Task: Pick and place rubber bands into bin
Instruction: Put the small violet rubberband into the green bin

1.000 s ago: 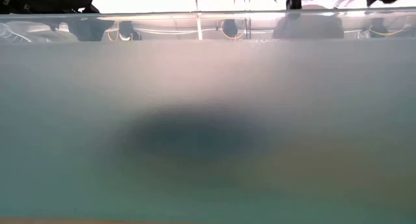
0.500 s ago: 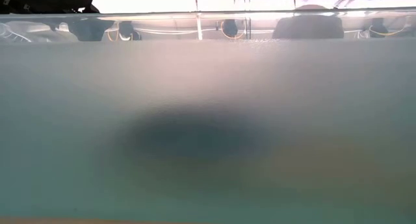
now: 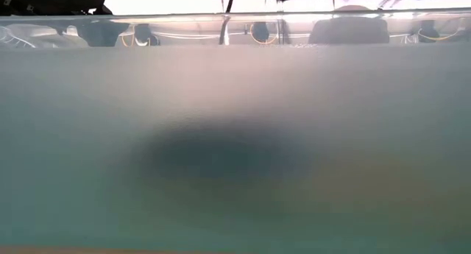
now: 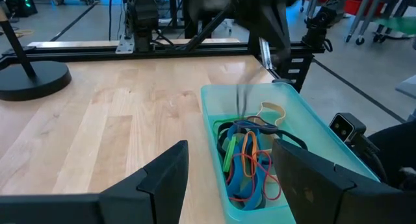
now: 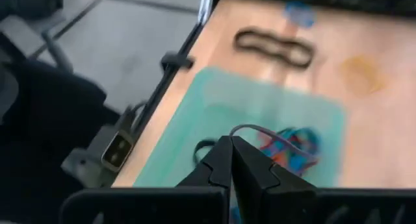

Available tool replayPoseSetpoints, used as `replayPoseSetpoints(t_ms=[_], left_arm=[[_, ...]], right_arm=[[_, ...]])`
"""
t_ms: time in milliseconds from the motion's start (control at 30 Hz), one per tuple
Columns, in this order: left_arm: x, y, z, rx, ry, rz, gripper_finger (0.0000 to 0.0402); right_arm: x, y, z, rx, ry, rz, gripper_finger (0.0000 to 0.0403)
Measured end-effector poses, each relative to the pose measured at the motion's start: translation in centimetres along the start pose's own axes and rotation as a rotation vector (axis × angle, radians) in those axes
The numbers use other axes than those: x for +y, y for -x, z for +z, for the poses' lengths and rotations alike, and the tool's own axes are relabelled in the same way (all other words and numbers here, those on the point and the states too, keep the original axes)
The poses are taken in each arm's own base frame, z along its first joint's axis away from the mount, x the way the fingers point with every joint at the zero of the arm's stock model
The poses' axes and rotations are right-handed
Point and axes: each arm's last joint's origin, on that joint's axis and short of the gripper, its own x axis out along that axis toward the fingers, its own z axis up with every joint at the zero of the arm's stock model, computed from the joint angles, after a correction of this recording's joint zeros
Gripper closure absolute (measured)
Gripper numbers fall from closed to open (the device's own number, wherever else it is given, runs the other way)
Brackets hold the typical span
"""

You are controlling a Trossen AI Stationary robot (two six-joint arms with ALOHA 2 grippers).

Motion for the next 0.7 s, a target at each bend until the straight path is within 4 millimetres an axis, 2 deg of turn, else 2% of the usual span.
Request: replayPoseSetpoints(t_ms=[167,333,500,700], left_arm=[[0.0,0.0,0.0,0.000,0.000,0.000,0.0174],[0.0,0.0,0.0,0.000,0.000,0.000,0.0174],[0.0,0.0,0.0,0.001,0.000,0.000,0.0174],[0.0,0.0,0.0,0.002,0.010,0.000,0.0174]], right_arm=[[1.0,-2.9,-2.0,0.089,-0.045,0.080,0.0403],[0.8,-5.2,-3.7,0.166,-0.125,0.065,0.0403],[-0.2,-6.7,-5.0,0.218,-0.160,0.035,0.0403],[-1.5,-7.5,-5.7,0.257,-0.230,-0.003,0.0403]])
